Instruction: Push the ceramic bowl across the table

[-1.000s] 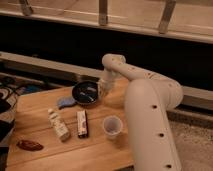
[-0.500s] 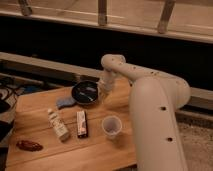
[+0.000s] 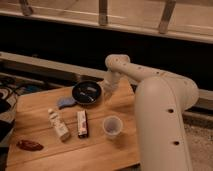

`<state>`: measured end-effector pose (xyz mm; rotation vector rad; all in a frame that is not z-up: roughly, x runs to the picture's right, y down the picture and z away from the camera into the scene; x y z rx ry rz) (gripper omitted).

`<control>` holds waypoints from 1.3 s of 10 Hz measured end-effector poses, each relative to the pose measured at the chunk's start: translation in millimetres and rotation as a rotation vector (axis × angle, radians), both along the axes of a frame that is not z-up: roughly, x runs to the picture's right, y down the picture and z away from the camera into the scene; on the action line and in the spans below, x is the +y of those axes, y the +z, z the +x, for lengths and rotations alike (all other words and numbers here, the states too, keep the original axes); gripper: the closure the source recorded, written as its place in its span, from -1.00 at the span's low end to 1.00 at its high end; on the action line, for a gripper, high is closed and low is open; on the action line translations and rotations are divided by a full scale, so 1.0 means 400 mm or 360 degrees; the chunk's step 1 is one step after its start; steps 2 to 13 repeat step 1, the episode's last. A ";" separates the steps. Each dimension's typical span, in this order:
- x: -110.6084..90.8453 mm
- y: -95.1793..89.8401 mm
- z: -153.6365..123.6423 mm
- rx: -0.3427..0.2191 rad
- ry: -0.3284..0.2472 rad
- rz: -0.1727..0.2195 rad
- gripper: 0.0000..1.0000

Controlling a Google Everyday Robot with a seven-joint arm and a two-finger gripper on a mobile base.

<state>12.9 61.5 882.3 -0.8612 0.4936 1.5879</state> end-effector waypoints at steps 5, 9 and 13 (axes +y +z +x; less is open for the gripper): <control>0.012 -0.005 0.046 0.0038 0.0010 0.0000 1.00; 0.012 -0.005 0.046 0.0038 0.0010 0.0000 1.00; 0.012 -0.005 0.046 0.0038 0.0010 0.0000 1.00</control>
